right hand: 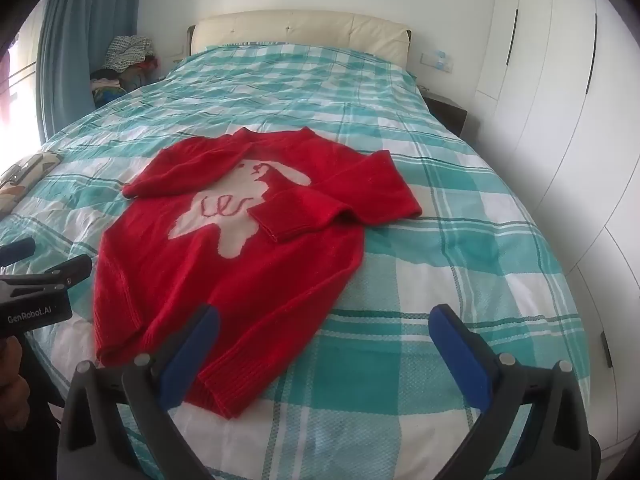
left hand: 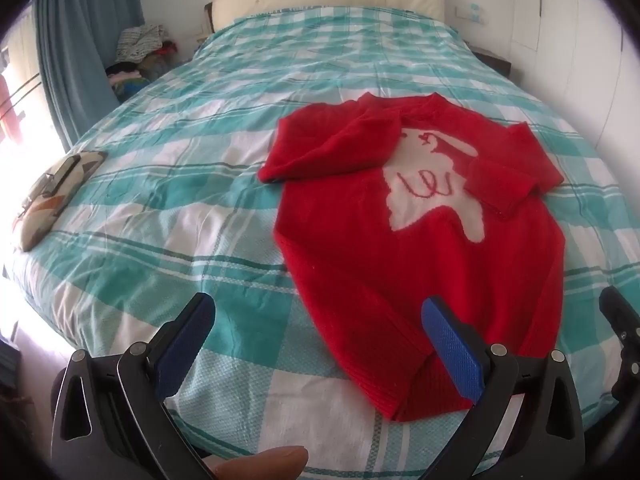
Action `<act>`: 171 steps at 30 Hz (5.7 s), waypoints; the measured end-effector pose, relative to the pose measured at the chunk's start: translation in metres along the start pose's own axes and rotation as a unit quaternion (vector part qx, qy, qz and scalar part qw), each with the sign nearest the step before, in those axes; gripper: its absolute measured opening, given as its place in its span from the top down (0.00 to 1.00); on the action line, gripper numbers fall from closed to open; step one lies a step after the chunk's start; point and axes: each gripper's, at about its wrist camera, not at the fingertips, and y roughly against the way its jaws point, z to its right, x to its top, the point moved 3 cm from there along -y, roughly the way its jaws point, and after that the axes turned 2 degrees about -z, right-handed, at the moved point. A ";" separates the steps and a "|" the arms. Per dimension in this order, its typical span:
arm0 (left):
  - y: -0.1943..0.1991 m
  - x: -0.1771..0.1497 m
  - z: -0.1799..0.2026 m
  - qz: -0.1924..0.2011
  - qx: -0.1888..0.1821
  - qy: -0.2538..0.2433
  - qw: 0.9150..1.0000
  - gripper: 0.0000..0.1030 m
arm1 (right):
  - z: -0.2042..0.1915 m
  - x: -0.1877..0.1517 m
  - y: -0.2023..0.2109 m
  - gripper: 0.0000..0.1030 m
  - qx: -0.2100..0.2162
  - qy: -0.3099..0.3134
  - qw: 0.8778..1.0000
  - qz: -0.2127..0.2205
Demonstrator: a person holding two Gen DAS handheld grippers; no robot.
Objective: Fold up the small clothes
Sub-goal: 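Move both grippers toward the hem of the red sweater, then grasp the sweater hem with both grippers and pull it straight, then open both grippers and release the hem, then grasp a sleeve cuff with the right gripper and pull it outward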
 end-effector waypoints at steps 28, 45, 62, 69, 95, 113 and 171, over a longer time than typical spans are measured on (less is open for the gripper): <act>-0.005 -0.002 0.002 -0.021 -0.002 -0.001 1.000 0.00 | 0.004 -0.003 -0.004 0.00 -0.041 0.007 0.999 -0.008; -0.013 -0.015 -0.009 -0.037 0.010 -0.006 0.999 0.00 | 0.012 -0.007 -0.005 0.00 -0.041 -0.008 0.999 -0.012; -0.046 -0.056 0.045 -0.083 -0.058 -0.083 0.991 0.00 | -0.044 -0.059 -0.051 0.24 0.091 0.039 0.992 -0.082; -0.054 -0.065 0.024 -0.097 -0.085 -0.055 0.990 0.00 | -0.020 -0.062 -0.052 0.78 0.107 -0.008 0.989 -0.098; -0.022 -0.055 -0.021 -0.083 -0.196 0.014 0.977 0.92 | 0.000 -0.071 -0.031 0.91 0.160 -0.054 0.978 -0.121; -0.022 -0.068 -0.078 -0.075 -0.308 0.145 0.937 0.39 | 0.036 -0.094 -0.032 0.54 0.281 -0.173 0.933 -0.143; -0.066 -0.011 -0.038 0.017 -0.166 0.062 0.984 0.06 | -0.055 0.066 -0.172 0.41 0.159 0.192 0.963 -0.105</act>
